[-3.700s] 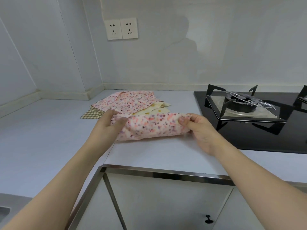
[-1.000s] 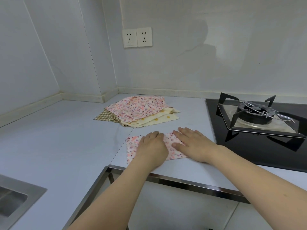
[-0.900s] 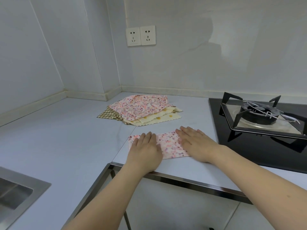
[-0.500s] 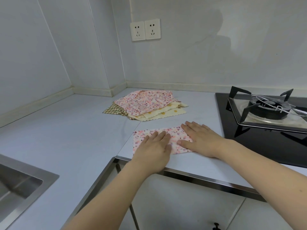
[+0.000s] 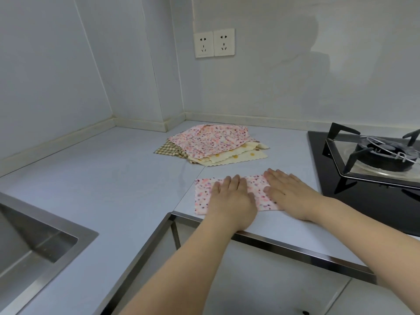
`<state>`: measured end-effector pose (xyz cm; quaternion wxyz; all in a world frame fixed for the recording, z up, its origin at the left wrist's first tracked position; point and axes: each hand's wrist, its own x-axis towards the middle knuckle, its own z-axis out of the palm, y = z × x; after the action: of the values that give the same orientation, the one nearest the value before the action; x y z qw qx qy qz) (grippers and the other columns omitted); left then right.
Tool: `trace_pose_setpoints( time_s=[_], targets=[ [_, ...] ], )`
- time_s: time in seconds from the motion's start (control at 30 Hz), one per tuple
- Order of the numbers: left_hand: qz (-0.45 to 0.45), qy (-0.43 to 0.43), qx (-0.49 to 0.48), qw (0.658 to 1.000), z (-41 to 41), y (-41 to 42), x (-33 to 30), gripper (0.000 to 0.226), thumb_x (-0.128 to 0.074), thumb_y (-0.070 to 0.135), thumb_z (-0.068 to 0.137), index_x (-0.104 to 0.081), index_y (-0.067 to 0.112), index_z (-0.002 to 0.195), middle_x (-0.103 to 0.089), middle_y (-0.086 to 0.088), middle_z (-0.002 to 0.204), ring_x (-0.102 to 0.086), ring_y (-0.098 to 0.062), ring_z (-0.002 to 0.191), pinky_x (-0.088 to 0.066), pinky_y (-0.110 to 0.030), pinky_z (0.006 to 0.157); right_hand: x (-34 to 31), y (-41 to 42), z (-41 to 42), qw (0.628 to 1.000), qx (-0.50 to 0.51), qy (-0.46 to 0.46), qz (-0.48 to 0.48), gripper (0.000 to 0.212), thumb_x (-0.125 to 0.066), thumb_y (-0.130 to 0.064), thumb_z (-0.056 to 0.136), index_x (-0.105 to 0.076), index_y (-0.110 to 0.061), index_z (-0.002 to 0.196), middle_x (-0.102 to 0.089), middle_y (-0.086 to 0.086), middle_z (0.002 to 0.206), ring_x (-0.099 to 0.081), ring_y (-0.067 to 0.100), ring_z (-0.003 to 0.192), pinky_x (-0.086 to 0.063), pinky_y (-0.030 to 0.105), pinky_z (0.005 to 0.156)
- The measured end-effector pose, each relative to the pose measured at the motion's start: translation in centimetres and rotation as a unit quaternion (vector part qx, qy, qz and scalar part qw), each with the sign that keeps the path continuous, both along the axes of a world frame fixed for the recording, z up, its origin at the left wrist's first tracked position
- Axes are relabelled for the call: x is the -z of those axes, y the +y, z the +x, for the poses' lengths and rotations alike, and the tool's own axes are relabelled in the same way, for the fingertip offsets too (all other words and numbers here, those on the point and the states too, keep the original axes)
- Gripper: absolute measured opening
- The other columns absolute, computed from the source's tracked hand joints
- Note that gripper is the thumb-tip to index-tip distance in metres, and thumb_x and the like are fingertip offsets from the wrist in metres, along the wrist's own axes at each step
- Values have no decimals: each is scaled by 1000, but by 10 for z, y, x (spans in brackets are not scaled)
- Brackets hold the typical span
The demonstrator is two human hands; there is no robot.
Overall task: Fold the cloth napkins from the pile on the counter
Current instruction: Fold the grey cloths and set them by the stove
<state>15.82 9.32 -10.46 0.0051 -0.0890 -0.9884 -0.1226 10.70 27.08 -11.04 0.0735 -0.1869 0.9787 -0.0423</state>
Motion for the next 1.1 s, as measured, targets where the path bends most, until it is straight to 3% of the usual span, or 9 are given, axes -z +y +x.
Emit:
trace_pose_setpoints(
  time_s=[0.13, 0.4, 0.47, 0.57, 0.7, 0.83, 0.93, 1.03, 1.1],
  targets=[
    [-30, -31, -23, 999, -3, -17, 14, 61, -13, 41, 102, 0, 15, 156, 6, -7, 163, 8, -27, 150, 5, -46, 121, 6, 2, -4, 1000, 2, 4, 1, 57, -12, -40, 104, 8, -22, 154, 15, -4, 161, 13, 10, 147, 6, 31, 120],
    [-7, -67, -72, 995, -6, -68, 10, 64, -15, 43, 102, -3, 11, 155, 3, -6, 164, 5, -25, 150, -1, -42, 122, 1, 0, -2, 999, -8, 10, 31, 59, -11, -39, 103, 9, -19, 154, 15, -1, 161, 13, 14, 148, 3, 36, 121],
    [-29, -86, -80, 993, -11, -68, 0, 63, -21, 43, 99, -16, 10, 153, -10, -7, 162, -7, -29, 148, -12, -45, 120, 1, -2, 0, 1000, -4, 12, 26, 59, -11, -41, 102, 8, -20, 154, 14, -1, 162, 11, 13, 148, 3, 35, 121],
    [-42, -50, -109, 992, -24, -62, -23, 48, -27, 37, 94, -45, 10, 130, -42, -12, 135, -38, -33, 122, -36, -45, 100, -2, -4, 2, 1000, -2, 10, 15, 59, -11, -41, 103, 6, -20, 155, 12, -1, 162, 10, 14, 149, 3, 35, 121],
    [-33, -22, -94, 995, -35, -57, -33, 47, -37, 49, 96, -47, 14, 126, -52, -12, 128, -44, -32, 115, -40, -43, 92, -3, -4, 4, 1000, -4, 8, 16, 59, -12, -41, 103, 7, -20, 155, 13, -1, 162, 11, 13, 148, 4, 34, 121],
    [88, -159, -77, 980, -46, -67, -45, 55, -62, 45, 89, -49, 12, 131, -54, -4, 132, -53, -25, 114, -42, -32, 87, -4, 1, -6, 999, -40, 5, 29, 59, -13, -42, 103, 8, -22, 154, 16, -3, 161, 14, 11, 147, 6, 33, 120],
    [141, -149, -56, 977, -51, -79, -45, 24, -71, 33, 83, -55, 16, 86, -57, 0, 88, -57, -19, 84, -38, -26, 65, -12, 9, -21, 992, -98, 48, 68, 60, -9, -47, 101, 7, -25, 154, 15, -5, 161, 14, 6, 147, 9, 32, 120],
    [224, -148, -63, 961, -50, -88, -44, 25, -75, 30, 82, -59, 15, 93, -59, -1, 91, -53, -16, 76, -41, -26, 63, -26, 5, -28, 972, -120, 177, 99, 72, -4, -49, 89, -13, -20, 155, -4, 0, 162, -7, 16, 149, -3, 36, 120],
    [261, -139, -74, 952, -48, -92, -43, 20, -69, 28, 86, -61, 21, 102, -61, -2, 94, -53, -16, 74, -41, -27, 64, -33, -15, -22, 965, -92, 241, 47, 64, -24, -38, 88, -37, -16, 147, -29, 5, 156, -30, 26, 143, -21, 41, 116]
  ],
)
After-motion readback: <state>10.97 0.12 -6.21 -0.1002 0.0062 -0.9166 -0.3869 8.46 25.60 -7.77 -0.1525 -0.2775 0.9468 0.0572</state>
